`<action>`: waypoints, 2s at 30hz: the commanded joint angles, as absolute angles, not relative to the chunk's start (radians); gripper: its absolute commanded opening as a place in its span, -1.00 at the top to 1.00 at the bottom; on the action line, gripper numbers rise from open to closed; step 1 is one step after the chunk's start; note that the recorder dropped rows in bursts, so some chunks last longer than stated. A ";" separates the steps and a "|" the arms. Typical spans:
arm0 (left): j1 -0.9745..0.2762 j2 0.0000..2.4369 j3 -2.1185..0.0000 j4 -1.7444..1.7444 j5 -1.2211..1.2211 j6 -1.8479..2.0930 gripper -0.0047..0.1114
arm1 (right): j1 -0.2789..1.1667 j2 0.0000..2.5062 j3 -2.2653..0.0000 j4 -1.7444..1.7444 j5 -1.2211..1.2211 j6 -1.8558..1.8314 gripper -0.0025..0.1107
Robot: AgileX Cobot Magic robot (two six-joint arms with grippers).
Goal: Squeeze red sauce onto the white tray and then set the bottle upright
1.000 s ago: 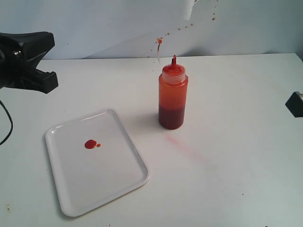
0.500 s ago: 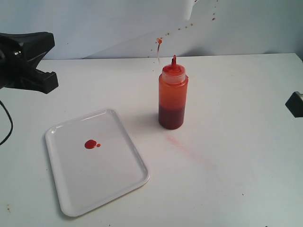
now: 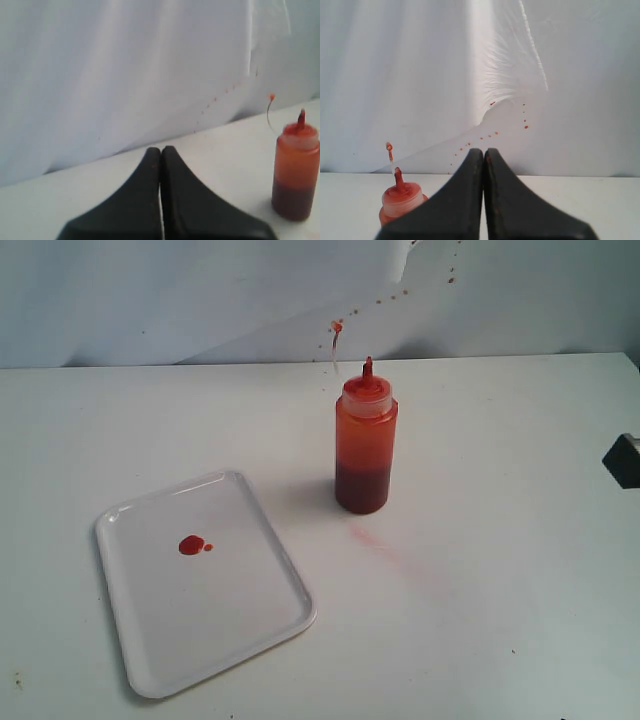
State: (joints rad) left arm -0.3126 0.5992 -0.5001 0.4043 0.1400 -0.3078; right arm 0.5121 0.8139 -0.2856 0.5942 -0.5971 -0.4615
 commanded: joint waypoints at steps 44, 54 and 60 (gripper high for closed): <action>0.023 0.000 -0.202 0.376 0.163 -0.646 0.92 | 0.509 0.808 -0.281 0.589 -0.601 -0.464 0.96; 0.023 0.000 -0.080 -0.078 0.154 0.076 0.92 | 0.509 0.808 -0.281 0.590 -0.601 -0.464 0.96; 0.023 0.000 -0.017 -0.090 0.154 0.133 0.92 | 0.509 0.808 -0.281 0.590 -0.601 -0.464 0.96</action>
